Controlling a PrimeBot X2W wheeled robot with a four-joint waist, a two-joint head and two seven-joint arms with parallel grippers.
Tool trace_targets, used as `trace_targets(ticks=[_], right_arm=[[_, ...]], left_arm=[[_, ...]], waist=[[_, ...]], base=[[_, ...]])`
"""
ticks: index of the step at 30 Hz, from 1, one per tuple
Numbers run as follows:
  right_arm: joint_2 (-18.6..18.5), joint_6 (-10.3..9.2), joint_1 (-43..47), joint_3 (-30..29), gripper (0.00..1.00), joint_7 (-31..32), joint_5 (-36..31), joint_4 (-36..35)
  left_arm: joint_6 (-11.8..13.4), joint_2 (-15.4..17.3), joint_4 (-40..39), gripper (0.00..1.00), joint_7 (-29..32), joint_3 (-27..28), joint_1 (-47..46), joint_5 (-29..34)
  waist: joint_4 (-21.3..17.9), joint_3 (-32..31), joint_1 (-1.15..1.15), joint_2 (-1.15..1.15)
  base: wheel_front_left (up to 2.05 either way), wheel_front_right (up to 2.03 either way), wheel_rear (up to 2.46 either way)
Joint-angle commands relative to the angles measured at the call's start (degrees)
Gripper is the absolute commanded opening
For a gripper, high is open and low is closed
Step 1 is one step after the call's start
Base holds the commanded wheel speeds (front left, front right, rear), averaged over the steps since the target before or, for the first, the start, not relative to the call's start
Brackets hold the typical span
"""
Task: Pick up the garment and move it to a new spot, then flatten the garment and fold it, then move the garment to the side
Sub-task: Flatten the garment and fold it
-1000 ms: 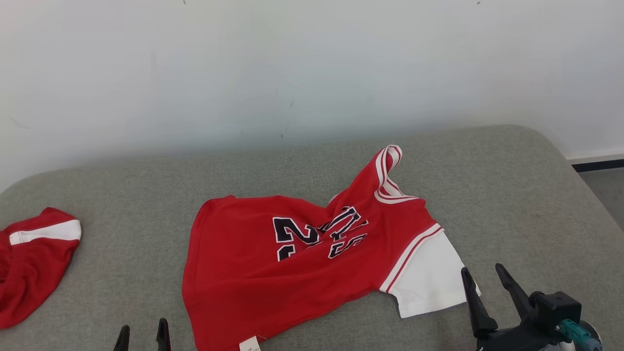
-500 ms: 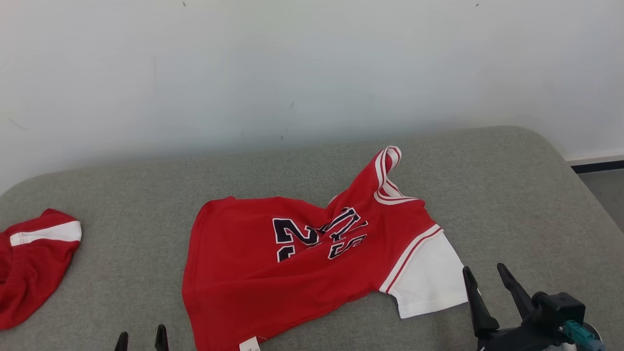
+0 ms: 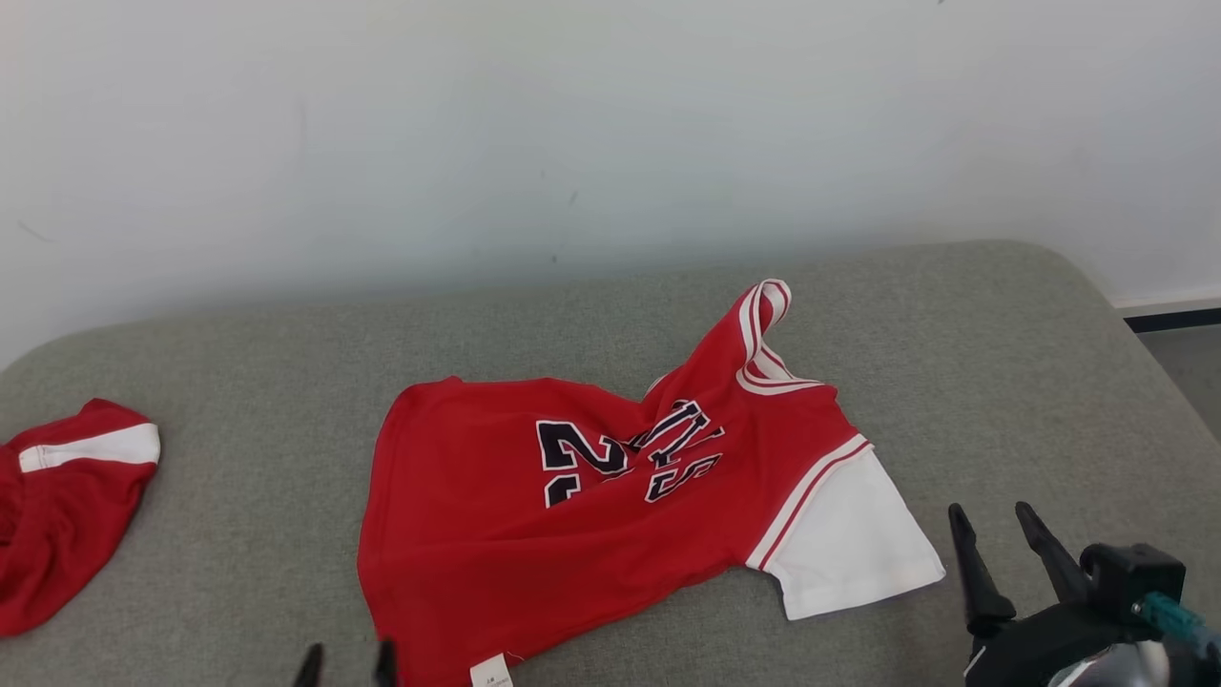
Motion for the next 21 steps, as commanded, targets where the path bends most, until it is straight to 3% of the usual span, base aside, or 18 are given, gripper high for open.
trace_targets(ticks=[1, 5, 10, 21], right_arm=[[-0.6, 0.03, -1.0, -0.7, 1.00, 1.6, -0.5, 0.7], [-1.5, 0.03, -3.4, -1.5, 1.00, 8.1, -1.7, 4.2], [-1.8, 0.03, -8.3, -2.0, 1.00, 15.7, -2.1, 10.9], [-0.8, 0.03, -16.7, -2.7, 1.00, 20.7, -5.0, 22.8]], left_arm=[[-0.5, -0.3, 0.7, 1.00, 1.1, -1.3, -1.1, -0.1], [-1.2, -0.5, 3.9, 1.00, 4.1, -4.6, -4.0, -1.3], [0.3, -0.6, 9.8, 1.00, 7.2, -6.3, -7.4, -2.4], [3.7, -0.8, 16.5, 1.00, 8.3, -6.9, -12.2, -3.4]], waist=[[0.4, 0.5, 0.00, 0.00], [0.7, 1.9, 0.00, 0.00], [0.9, 4.1, 0.00, 0.00], [2.9, 8.4, 0.00, 0.00]], base=[[0.00, 0.00, 0.00], [0.00, 0.00, 0.00], [0.00, 0.00, 0.00], [0.00, 0.00, 0.00]])
